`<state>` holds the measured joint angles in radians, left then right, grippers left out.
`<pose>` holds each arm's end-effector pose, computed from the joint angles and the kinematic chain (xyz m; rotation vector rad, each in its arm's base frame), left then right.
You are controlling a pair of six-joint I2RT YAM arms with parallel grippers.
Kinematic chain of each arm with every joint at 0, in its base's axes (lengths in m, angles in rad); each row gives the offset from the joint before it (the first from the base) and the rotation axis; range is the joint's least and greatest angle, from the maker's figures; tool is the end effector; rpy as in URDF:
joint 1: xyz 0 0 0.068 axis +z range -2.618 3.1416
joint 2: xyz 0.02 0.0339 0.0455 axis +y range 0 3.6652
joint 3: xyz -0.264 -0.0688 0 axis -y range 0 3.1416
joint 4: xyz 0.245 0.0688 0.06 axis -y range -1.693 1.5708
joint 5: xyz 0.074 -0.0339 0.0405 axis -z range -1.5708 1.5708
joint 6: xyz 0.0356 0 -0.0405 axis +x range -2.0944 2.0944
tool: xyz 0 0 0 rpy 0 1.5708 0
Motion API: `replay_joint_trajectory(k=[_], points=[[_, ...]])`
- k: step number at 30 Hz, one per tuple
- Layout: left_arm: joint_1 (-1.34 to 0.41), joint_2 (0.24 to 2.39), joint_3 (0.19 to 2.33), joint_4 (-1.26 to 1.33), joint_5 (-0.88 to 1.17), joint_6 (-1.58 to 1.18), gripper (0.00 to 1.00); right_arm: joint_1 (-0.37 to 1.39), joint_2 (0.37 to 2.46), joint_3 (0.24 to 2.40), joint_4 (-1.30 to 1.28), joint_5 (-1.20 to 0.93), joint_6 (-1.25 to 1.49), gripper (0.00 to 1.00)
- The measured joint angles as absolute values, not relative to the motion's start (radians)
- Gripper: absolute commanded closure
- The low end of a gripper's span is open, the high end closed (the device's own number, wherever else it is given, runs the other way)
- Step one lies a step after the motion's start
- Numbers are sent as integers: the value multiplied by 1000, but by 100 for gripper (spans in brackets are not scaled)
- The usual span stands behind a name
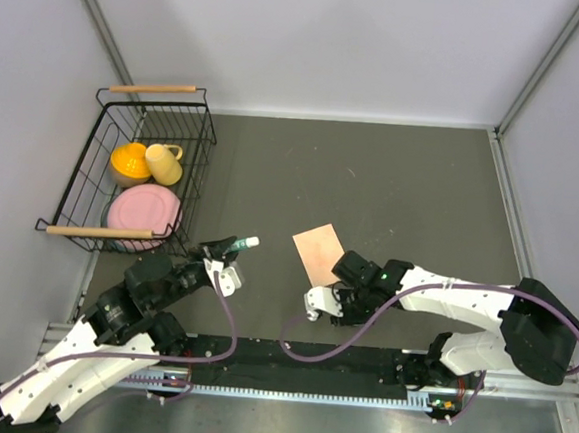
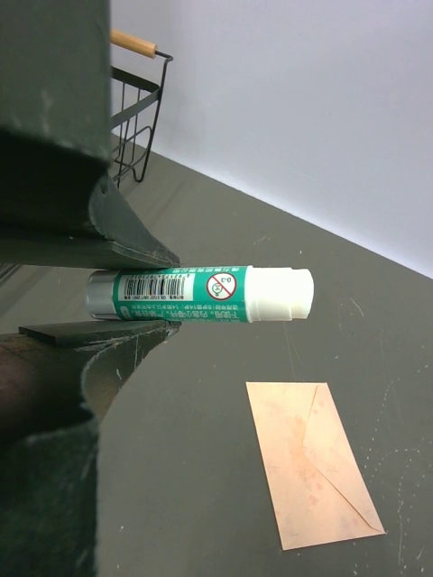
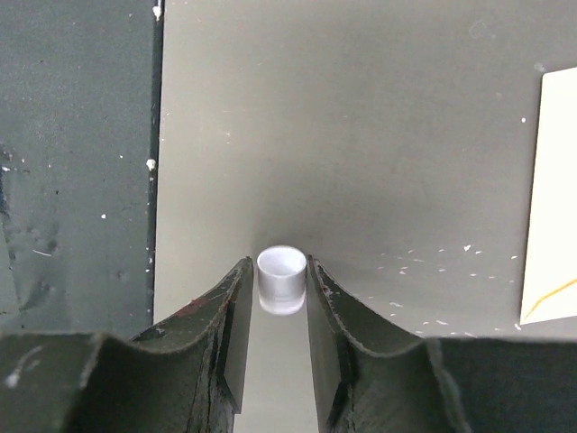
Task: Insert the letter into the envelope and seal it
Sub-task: Pick up the solid glue cap from the center of the board.
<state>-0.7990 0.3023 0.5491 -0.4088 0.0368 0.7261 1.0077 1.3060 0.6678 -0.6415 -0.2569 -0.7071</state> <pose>0.0681 -0.0719 0.2925 1.2169 1.2345 -0.0855 0.1069 0.1863 0.1667 -2.1996 1.8320 0.4283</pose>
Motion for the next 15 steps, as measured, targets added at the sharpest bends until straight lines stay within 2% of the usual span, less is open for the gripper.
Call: replay_joint_trajectory(k=[2, 4, 7, 11, 15], points=[[-799, 308, 549, -406, 39, 726, 100, 1005, 1306, 668, -643, -268, -738, 62], [-799, 313, 549, -404, 41, 726, 100, 1002, 1306, 668, -644, -277, -764, 47], [-799, 313, 549, -403, 47, 726, 100, 991, 1312, 668, -645, -284, -788, 36], [-799, 319, 549, -403, 55, 726, 100, 961, 1312, 667, -648, -289, -801, 35], [-798, 331, 549, -402, 63, 726, 100, 922, 1308, 667, -654, -294, -804, 41]])
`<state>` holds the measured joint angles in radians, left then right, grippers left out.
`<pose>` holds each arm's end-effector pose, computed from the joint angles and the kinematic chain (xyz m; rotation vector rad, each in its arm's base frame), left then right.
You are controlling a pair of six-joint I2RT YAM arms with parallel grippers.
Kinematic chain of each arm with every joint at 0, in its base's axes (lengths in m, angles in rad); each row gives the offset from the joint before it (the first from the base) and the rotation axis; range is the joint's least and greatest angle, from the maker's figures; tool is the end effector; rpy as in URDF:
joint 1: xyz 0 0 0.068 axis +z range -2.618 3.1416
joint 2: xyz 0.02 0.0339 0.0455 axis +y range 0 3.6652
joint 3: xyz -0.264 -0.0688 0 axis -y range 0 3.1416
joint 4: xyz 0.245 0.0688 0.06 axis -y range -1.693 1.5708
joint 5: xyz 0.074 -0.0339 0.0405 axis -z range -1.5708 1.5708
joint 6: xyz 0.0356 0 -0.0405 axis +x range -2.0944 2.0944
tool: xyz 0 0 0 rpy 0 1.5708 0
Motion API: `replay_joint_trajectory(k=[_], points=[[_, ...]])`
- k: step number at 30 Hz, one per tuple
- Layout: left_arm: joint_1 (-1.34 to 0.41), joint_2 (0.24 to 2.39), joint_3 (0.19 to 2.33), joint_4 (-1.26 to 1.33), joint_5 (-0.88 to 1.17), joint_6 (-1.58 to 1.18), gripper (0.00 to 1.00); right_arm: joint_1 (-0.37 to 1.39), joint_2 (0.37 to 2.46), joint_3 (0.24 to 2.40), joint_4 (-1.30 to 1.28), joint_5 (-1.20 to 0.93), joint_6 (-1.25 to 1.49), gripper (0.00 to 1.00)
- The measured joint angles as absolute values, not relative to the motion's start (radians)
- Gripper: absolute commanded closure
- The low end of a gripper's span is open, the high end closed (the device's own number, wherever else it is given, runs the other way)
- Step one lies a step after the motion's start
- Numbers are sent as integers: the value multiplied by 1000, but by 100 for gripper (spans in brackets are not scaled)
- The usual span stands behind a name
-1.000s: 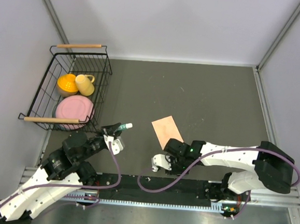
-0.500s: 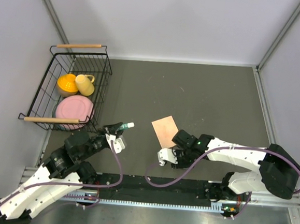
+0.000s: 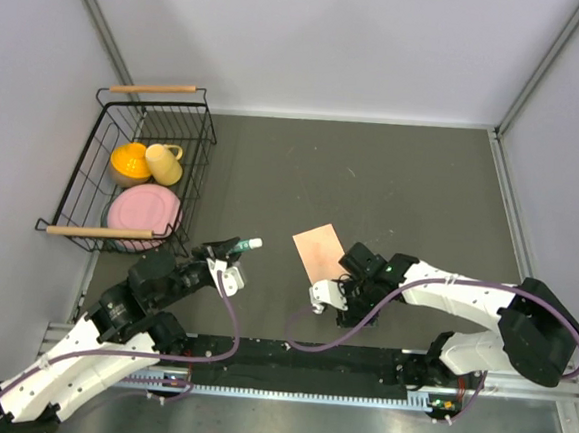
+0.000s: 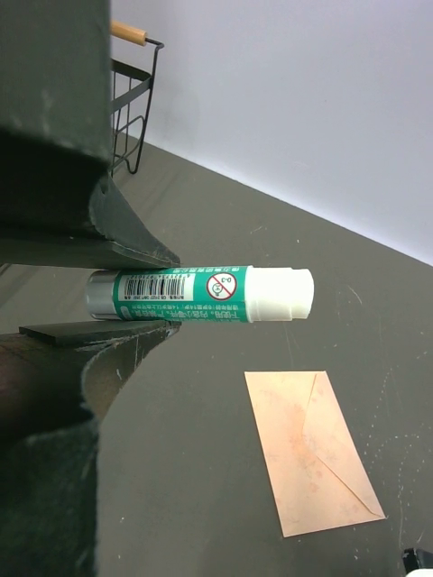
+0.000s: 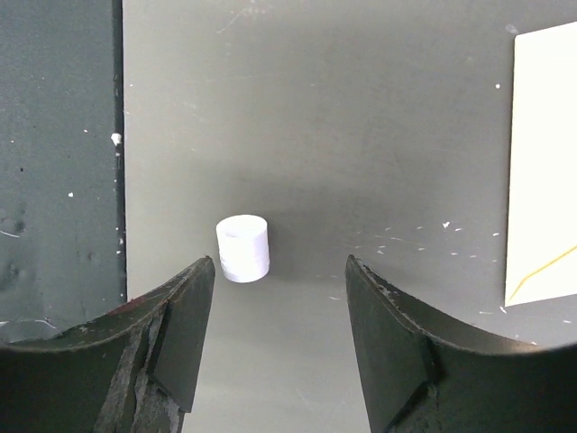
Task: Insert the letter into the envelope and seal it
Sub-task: Pick up the solid glue cap from the center of the board.
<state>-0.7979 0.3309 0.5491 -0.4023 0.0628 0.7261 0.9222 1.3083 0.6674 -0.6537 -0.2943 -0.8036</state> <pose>0.0712 -0.0762 0.2908 1.2448 1.2382 -0.1074 0.1206 0.1762 0.1661 -2.2042 1.8093 0.4453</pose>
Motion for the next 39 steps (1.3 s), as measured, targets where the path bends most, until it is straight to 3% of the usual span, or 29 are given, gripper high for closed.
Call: replay_joint_trajectory(k=[9, 28, 32, 37, 39], points=[[-796, 339, 549, -395, 64, 722, 100, 918, 1309, 667, -654, -359, -781, 51], [-795, 339, 549, -395, 64, 719, 100, 915, 1277, 602, -590, -363, -773, 62], [-795, 339, 549, -395, 68, 716, 100, 915, 1261, 587, -569, -357, -771, 67], [-795, 351, 549, -396, 82, 702, 100, 915, 1256, 583, -555, -344, -761, 83], [-795, 368, 549, -397, 86, 693, 100, 915, 1248, 582, -556, -336, -751, 84]])
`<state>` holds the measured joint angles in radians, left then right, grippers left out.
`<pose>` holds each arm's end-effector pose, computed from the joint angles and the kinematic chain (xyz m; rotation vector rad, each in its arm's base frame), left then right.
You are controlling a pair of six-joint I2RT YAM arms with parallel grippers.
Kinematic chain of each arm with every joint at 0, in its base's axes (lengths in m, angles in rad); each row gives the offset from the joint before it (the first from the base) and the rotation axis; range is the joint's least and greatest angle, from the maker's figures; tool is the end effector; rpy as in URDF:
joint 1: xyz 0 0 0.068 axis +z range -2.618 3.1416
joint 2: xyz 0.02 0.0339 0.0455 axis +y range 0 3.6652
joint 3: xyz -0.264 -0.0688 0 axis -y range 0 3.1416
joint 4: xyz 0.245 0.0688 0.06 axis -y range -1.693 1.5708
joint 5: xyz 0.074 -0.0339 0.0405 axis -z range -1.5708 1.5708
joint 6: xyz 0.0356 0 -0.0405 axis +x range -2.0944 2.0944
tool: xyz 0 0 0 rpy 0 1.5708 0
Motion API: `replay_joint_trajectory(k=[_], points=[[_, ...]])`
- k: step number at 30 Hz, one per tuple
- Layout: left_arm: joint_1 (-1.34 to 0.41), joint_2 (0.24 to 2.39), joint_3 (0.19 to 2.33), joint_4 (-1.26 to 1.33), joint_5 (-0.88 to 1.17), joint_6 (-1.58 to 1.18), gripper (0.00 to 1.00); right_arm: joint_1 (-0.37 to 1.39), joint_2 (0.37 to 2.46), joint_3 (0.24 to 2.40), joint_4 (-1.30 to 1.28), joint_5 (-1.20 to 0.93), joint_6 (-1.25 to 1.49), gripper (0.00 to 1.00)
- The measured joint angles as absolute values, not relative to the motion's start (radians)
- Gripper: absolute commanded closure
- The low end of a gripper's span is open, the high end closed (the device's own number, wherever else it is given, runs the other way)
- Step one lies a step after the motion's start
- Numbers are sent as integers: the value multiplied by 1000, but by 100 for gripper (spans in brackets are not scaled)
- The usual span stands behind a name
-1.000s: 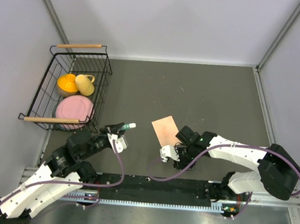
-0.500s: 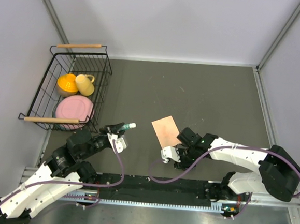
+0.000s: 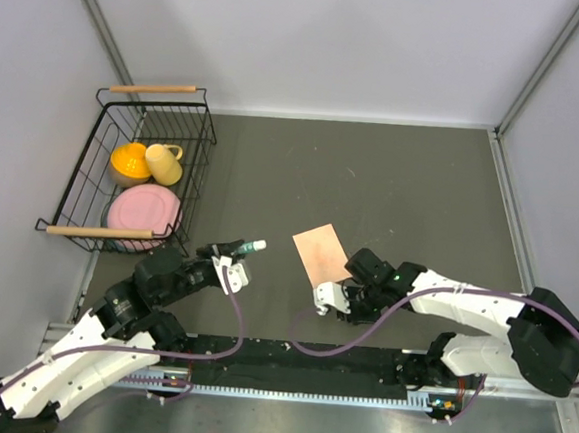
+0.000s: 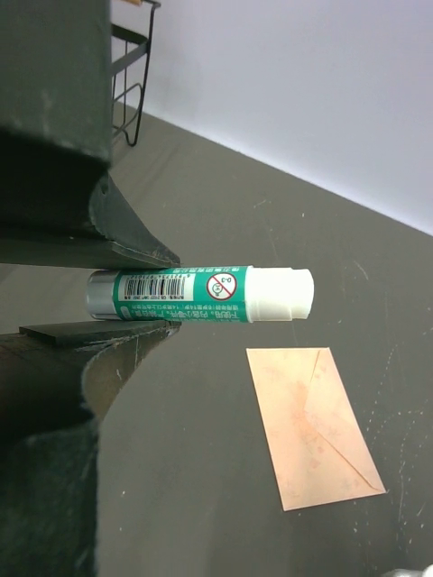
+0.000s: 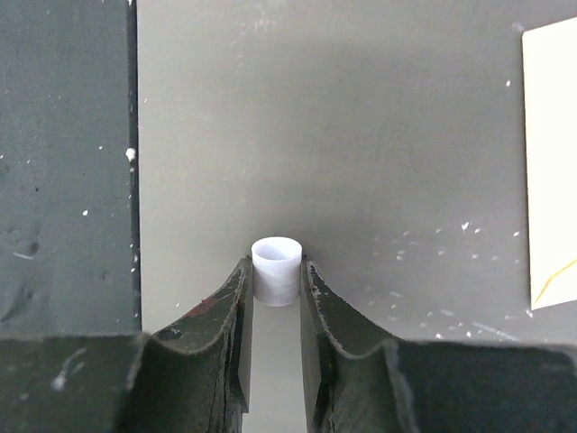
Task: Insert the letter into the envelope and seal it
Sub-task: Pick up the solid glue cap from the center of the board, then place the solid glue cap at the center of the board.
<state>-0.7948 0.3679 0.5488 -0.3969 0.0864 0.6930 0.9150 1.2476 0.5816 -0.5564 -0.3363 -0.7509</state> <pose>0.0754 -0.0812 0.2881 1.2561 1.2731 -0.1503 0.1142 0.1677 0.1585 -2.1121 1.8080 0.5102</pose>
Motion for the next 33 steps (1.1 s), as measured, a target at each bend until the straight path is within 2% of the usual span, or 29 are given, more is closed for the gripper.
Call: replay_joint_trajectory(k=[5, 12, 18, 25, 30, 33], points=[[-793, 395, 549, -406, 100, 684, 100, 895, 1177, 600, -651, -347, -713, 91], [-737, 413, 530, -394, 127, 733, 100, 777, 1171, 822, -772, -488, -595, 92], [-668, 463, 489, -395, 245, 834, 100, 627, 1290, 1010, -855, -727, -470, 92], [-676, 688, 557, -344, 377, 987, 100, 597, 1441, 1104, -935, -937, -417, 94], [-670, 826, 697, -346, 430, 925, 100, 590, 1454, 1110, -955, -904, -414, 94], [-669, 820, 691, -348, 471, 909, 100, 574, 1492, 1109, -955, -785, -413, 96]])
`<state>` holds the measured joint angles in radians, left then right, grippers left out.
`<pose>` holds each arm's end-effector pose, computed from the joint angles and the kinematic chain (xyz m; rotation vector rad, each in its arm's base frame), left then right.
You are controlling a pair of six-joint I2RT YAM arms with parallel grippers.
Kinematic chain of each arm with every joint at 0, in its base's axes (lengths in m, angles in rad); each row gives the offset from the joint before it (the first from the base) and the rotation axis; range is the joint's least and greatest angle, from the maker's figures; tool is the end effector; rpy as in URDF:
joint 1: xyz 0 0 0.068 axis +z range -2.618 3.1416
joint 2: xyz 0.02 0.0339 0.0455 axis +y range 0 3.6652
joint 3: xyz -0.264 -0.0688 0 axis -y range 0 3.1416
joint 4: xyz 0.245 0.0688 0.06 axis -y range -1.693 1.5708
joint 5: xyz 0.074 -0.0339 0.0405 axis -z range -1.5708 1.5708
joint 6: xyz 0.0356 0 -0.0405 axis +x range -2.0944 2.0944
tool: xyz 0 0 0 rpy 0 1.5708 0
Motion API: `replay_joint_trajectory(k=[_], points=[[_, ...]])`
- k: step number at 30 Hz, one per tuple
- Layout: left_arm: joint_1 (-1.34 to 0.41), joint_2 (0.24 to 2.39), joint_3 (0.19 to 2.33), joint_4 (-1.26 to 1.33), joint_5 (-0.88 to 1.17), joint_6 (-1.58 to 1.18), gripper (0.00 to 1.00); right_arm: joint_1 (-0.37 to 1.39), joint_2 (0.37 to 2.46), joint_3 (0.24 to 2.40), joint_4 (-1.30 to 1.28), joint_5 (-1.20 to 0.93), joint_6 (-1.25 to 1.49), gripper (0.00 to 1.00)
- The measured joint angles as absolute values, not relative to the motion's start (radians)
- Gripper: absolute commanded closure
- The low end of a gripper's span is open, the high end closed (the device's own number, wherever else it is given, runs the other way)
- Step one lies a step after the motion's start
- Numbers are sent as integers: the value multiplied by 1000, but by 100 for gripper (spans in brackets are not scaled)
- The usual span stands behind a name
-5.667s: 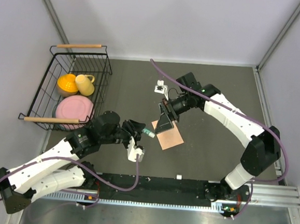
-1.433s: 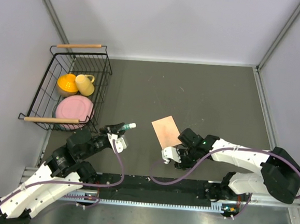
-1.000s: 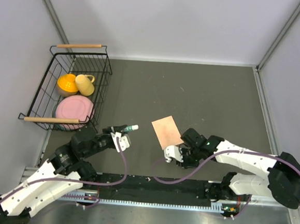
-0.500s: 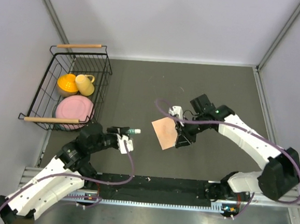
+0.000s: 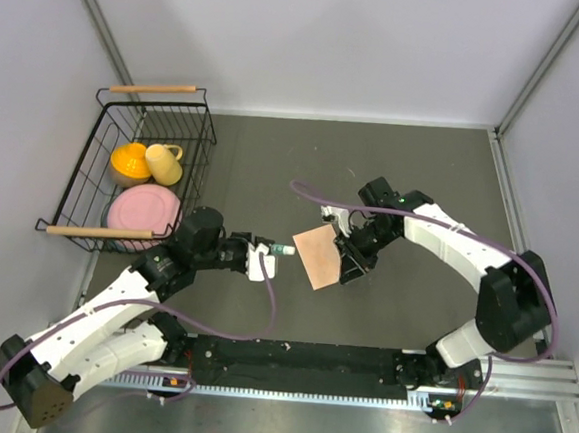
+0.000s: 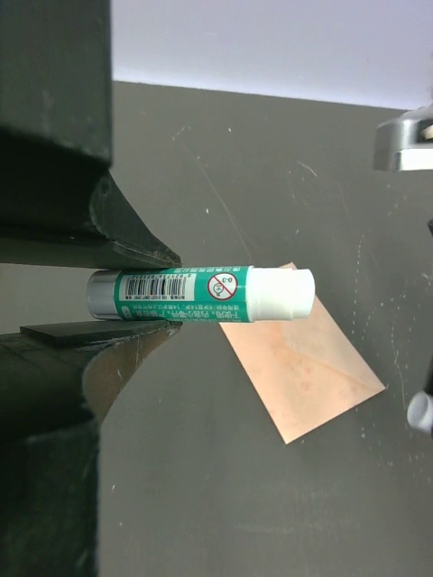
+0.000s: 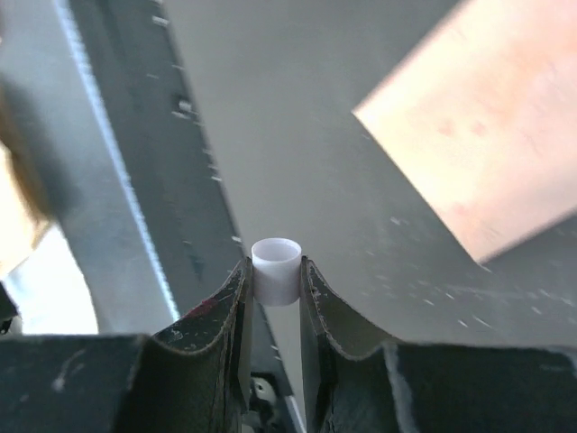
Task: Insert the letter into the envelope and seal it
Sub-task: Place the solid glue cap at the center of the board.
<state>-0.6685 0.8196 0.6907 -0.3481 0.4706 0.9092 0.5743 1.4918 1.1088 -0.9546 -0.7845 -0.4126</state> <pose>0.1347 -0.1270 0.2859 1.6137 1.1940 -0.3276 0.2145 0.1687 0.2443 -1.4204 2.3595 1.1603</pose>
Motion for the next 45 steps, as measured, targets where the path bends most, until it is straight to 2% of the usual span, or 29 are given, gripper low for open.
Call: replay_joint_trajectory(k=[7, 15, 17, 23, 31, 34, 41, 45], points=[[-668, 796, 646, -368, 483, 887, 100, 550, 1592, 1033, -828, -434, -397, 92], [-664, 786, 645, -368, 483, 866, 100, 521, 1632, 993, -693, -227, -393, 82], [-663, 783, 645, -368, 483, 864, 100, 521, 1642, 981, -670, -209, -400, 78], [-662, 783, 645, -368, 482, 862, 100, 521, 1654, 975, -657, -203, -400, 54], [-660, 772, 639, -370, 484, 863, 100, 521, 1649, 976, -658, -225, -400, 43], [-657, 772, 636, -373, 487, 865, 100, 521, 1647, 976, -663, -234, -400, 42], [-656, 773, 636, -375, 493, 869, 100, 521, 1640, 978, -680, -249, -403, 25], [-655, 776, 627, -375, 501, 879, 100, 510, 1597, 986, -717, -299, -419, 19]])
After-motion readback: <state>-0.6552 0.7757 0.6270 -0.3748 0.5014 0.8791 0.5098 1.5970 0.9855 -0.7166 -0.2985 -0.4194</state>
